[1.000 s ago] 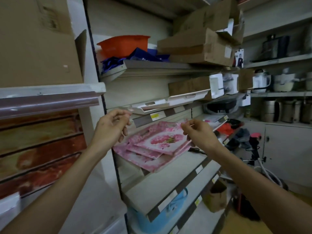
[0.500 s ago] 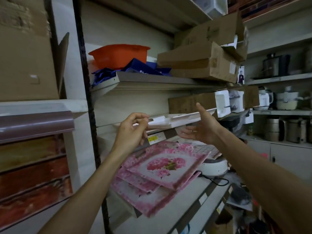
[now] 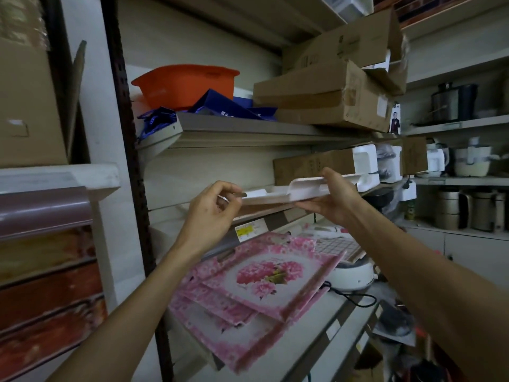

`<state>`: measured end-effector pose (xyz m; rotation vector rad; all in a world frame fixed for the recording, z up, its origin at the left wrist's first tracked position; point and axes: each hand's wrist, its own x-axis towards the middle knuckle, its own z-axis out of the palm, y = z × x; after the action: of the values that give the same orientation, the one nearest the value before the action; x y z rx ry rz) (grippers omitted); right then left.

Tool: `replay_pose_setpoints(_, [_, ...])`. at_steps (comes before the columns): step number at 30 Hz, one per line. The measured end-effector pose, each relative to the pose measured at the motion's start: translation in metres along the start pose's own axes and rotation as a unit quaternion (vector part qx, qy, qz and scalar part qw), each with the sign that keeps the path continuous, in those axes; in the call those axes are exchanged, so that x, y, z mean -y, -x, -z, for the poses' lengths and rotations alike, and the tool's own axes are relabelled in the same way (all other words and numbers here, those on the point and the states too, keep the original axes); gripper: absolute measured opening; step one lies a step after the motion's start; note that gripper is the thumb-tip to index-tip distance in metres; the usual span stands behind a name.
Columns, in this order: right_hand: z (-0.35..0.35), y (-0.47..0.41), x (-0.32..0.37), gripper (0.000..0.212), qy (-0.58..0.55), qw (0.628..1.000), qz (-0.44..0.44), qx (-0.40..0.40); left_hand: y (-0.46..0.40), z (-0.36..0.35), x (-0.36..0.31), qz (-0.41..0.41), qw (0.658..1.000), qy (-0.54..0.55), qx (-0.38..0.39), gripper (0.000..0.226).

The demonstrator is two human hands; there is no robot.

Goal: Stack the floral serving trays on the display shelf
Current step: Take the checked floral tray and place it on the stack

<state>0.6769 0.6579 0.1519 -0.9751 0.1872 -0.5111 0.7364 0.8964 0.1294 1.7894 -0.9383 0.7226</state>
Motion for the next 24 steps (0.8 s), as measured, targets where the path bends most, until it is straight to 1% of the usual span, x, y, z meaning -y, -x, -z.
replay_pose_setpoints(4, [0.019,0.016,0.014,0.023,-0.006,1.0,0.022,0.017,-0.004,-0.004,-0.004,-0.063,0.994,-0.094,0.015,0.018])
replay_pose_setpoints(5, [0.027,0.021,0.016,0.027,0.001,0.999,0.026,0.027,-0.003,-0.006,-0.005,-0.085,0.988,-0.129,0.026,0.021])
replay_pose_setpoints(7, [0.042,0.033,0.024,0.042,0.021,0.999,0.035,0.034,-0.002,-0.012,-0.011,-0.135,0.967,-0.212,0.042,0.027])
replay_pose_setpoints(8, [0.05,0.038,0.027,0.045,0.032,0.998,0.042,0.033,0.0,-0.014,-0.016,-0.156,0.956,-0.245,0.046,0.029])
replay_pose_setpoints(10, [0.067,0.048,0.034,0.044,0.05,0.997,0.051,0.033,0.005,-0.018,-0.027,-0.187,0.939,-0.282,0.061,0.031])
replay_pose_setpoints(12, [0.087,0.058,0.038,0.041,0.054,0.996,0.063,0.029,0.011,-0.024,-0.039,-0.208,0.93,-0.292,0.081,0.03])
replay_pose_setpoints(14, [0.106,0.066,0.04,0.045,0.049,0.996,0.074,0.029,0.019,-0.029,-0.05,-0.224,0.925,-0.295,0.087,0.026])
replay_pose_setpoints(17, [0.129,0.083,0.043,0.042,0.029,0.995,0.08,0.051,0.035,-0.035,-0.064,-0.246,0.917,-0.3,0.091,0.022])
replay_pose_setpoints(20, [0.144,0.107,0.044,0.031,0.002,0.994,0.063,0.085,0.057,-0.038,-0.077,-0.272,0.904,-0.315,0.1,0.02])
replay_pose_setpoints(21, [0.15,0.113,0.042,0.029,0.001,0.995,0.058,0.085,0.065,-0.037,-0.082,-0.279,0.9,-0.32,0.102,0.02])
replay_pose_setpoints(24, [0.162,0.133,0.035,0.03,0.006,0.996,0.034,0.079,0.09,-0.032,-0.094,-0.289,0.892,-0.332,0.107,0.02])
